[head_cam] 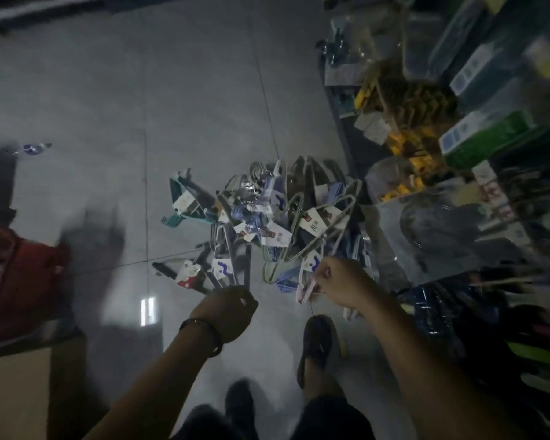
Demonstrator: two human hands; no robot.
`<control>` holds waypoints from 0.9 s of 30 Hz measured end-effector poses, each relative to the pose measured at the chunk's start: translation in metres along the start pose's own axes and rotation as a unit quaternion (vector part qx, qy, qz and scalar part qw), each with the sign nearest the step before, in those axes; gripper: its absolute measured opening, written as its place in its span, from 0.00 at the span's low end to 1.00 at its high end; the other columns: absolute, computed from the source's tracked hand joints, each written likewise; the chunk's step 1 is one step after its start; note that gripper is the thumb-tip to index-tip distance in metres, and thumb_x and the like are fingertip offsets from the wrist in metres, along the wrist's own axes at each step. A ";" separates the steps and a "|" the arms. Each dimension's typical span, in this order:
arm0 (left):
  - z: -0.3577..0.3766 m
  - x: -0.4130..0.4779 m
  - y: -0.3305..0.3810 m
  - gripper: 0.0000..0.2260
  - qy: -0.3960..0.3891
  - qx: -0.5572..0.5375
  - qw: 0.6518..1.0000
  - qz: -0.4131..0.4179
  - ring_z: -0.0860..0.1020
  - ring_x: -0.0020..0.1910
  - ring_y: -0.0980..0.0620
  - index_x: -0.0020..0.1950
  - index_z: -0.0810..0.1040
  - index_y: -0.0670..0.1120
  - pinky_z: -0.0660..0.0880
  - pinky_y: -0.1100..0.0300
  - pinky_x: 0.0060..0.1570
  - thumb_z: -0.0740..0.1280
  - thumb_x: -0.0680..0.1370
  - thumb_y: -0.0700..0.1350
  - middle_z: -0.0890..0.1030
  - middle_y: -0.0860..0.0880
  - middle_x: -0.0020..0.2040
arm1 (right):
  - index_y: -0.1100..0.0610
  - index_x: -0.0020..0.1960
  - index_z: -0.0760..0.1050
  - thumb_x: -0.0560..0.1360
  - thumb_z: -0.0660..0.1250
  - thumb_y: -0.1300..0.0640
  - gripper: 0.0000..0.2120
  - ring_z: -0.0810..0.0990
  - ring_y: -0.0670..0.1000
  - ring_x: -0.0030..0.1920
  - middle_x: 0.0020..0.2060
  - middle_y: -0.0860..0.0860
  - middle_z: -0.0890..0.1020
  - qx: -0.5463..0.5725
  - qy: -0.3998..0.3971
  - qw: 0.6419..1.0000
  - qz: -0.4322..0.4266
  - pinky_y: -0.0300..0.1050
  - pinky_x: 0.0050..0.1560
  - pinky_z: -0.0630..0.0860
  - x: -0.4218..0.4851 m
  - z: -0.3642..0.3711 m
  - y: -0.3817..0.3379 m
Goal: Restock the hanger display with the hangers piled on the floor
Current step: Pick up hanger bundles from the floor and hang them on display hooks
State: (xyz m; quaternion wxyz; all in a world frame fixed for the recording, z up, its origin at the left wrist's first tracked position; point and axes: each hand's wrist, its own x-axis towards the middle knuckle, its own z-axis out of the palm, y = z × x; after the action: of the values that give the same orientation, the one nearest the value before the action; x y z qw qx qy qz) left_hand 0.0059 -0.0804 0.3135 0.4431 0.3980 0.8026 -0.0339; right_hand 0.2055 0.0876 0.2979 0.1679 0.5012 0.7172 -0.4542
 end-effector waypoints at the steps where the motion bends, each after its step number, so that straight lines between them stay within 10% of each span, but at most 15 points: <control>1: 0.004 0.036 0.001 0.12 -0.006 -0.014 1.000 -0.006 0.82 0.56 0.48 0.61 0.81 0.53 0.81 0.50 0.59 0.63 0.83 0.55 0.84 0.48 0.59 | 0.52 0.51 0.76 0.83 0.65 0.47 0.09 0.83 0.52 0.47 0.45 0.49 0.82 0.008 -0.004 1.000 0.007 0.48 0.48 0.80 0.031 0.000 0.006; 8: 0.089 0.303 -0.031 0.24 -0.024 -0.112 0.990 -0.087 0.78 0.66 0.40 0.73 0.70 0.44 0.76 0.52 0.64 0.68 0.81 0.54 0.77 0.41 0.68 | 0.58 0.51 0.80 0.81 0.67 0.51 0.10 0.84 0.54 0.45 0.46 0.57 0.84 0.111 -0.028 0.985 0.129 0.52 0.49 0.83 0.255 0.073 0.082; 13: 0.170 0.440 -0.082 0.43 -0.032 -0.166 0.964 -0.205 0.62 0.80 0.37 0.83 0.47 0.39 0.64 0.48 0.76 0.68 0.80 0.57 0.58 0.37 0.82 | 0.60 0.45 0.75 0.83 0.65 0.57 0.09 0.78 0.55 0.40 0.40 0.57 0.77 0.322 -0.005 0.896 0.305 0.47 0.40 0.77 0.390 0.139 0.128; 19: 0.218 0.499 -0.102 0.15 0.066 -0.238 0.956 -0.159 0.78 0.63 0.34 0.66 0.71 0.40 0.75 0.48 0.58 0.66 0.83 0.47 0.80 0.36 0.64 | 0.56 0.62 0.75 0.77 0.71 0.48 0.18 0.79 0.54 0.44 0.49 0.55 0.79 0.426 0.096 0.844 0.310 0.50 0.39 0.79 0.491 0.194 0.162; 27: 0.219 0.478 -0.121 0.08 0.212 -0.248 0.939 -0.111 0.82 0.45 0.33 0.63 0.69 0.47 0.81 0.42 0.44 0.55 0.85 0.45 0.83 0.37 0.47 | 0.58 0.73 0.73 0.84 0.64 0.52 0.20 0.83 0.60 0.58 0.63 0.56 0.81 0.506 0.285 0.784 0.219 0.46 0.49 0.83 0.491 0.202 0.152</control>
State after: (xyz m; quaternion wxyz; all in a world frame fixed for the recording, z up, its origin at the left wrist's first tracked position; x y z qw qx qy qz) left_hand -0.0639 0.0385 -0.2080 0.3405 0.1813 0.9001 0.2025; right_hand 0.0779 0.2126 -0.2248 -0.2275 0.7643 0.2705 -0.5393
